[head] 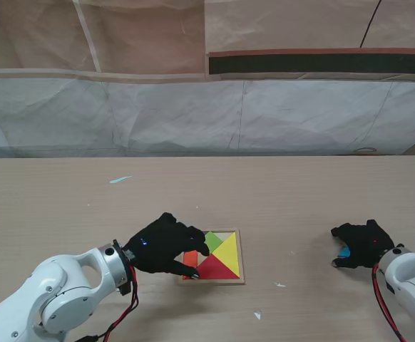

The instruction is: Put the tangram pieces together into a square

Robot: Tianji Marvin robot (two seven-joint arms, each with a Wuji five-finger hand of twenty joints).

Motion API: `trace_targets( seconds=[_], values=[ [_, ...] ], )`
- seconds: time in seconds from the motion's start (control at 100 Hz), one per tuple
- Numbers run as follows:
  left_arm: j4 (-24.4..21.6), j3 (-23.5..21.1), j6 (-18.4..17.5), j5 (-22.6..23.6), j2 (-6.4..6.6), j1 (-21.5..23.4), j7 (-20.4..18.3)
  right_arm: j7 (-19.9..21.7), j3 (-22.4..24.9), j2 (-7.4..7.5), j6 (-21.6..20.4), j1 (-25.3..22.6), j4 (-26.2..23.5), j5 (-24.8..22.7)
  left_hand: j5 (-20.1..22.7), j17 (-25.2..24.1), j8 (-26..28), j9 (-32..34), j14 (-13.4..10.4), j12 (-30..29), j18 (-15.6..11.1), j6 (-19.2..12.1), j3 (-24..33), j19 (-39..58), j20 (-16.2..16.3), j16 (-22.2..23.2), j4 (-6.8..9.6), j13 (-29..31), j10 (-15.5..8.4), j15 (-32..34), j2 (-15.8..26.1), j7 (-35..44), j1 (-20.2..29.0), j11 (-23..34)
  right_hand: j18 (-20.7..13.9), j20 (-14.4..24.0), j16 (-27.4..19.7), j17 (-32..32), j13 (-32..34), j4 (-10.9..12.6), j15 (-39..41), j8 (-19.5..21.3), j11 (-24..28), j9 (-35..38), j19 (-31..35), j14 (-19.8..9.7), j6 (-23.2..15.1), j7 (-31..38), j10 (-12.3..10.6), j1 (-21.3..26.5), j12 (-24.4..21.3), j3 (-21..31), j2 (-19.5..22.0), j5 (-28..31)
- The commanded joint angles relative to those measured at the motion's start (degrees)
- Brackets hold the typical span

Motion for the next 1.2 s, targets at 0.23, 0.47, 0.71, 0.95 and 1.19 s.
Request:
trace_targets(
  seconds=[0.23,0.47,0.71,0.95,1.19],
  values=[
    [0.12,0.61,0.32,-0.69,0.02,-0.46,-1.26,2.24,1.81,0.38,-1.4,-1.15,0.32,-0.81,0.75,0.06,0.56,0.22,-1.1,-0.16,-0.41,-0.06,0.03,0.56,0.28,0.73,1.54,0.54,-1.15,0.45,2.6,0.19,1.74,-0.97,-7.44,-1.37,-1.02,-1.69,-1.38,1.27,-2.61,-0.14,-2.15,-2.46,-2.04,-0.17,1.54,-1.39,-0.2,2.43,-1.11,2.9,-1.52,-2.82],
    [0.19,1.01,0.62,-0.77,0.03,-0.76,-1.39,1.03,0.91,0.51,0.42,-0.23,2.8,-1.32,0.77,0.13,0.57,0.19,-1.02,-0.15,-0.5,-0.04,0.03,0.57,0.28,0.74,1.54,0.62,-1.05,0.49,2.57,0.23,1.78,-0.97,-9.13,-0.82,-0.44,2.68,2.56,2.5,-0.62,2.84,2.05,1.67,0.04,-2.1,-1.46,2.89,-2.66,8.92,1.39,4.99,-4.3,0.34],
    [0.35,1.32,0.65,-1.0,0.05,-1.18,-1.59,-1.52,-0.43,0.7,1.97,-0.02,5.03,-2.84,0.72,0.26,0.57,0.18,-1.05,-0.13,-0.51,-0.04,0.05,0.64,0.31,0.75,1.55,0.66,-1.09,0.55,2.58,0.26,1.88,-0.92,-10.22,-0.49,0.11,7.36,7.02,1.29,2.42,8.68,7.57,5.87,2.2,-3.62,-5.35,9.66,-5.32,7.51,4.41,13.32,-6.41,3.92],
    [0.63,1.77,0.81,-1.18,0.05,-1.64,-1.59,-1.17,-1.1,0.63,2.48,0.41,6.51,-0.81,0.76,0.29,0.58,0.2,-1.02,-0.13,-0.53,-0.01,0.06,0.66,0.32,0.76,1.56,0.74,-1.05,0.61,2.58,0.34,1.95,-0.89,-10.58,0.21,0.83,10.06,10.4,0.89,3.88,10.55,9.19,9.76,3.22,-4.81,-8.27,12.69,-7.23,8.46,4.69,14.17,-6.41,6.85],
    [0.77,2.05,0.84,-1.27,0.06,-1.94,-1.65,-2.73,-2.52,0.73,3.04,1.17,8.27,-0.81,0.76,0.4,0.59,0.22,-1.1,-0.12,-0.55,-0.04,0.05,0.74,0.36,0.74,1.56,0.79,-1.24,0.62,2.59,0.41,1.98,-0.88,-10.3,1.69,1.39,12.36,12.73,0.09,4.8,18.51,11.34,11.7,4.17,-5.39,-11.71,26.12,-8.43,9.64,4.89,15.83,-7.34,6.67]
  ],
)
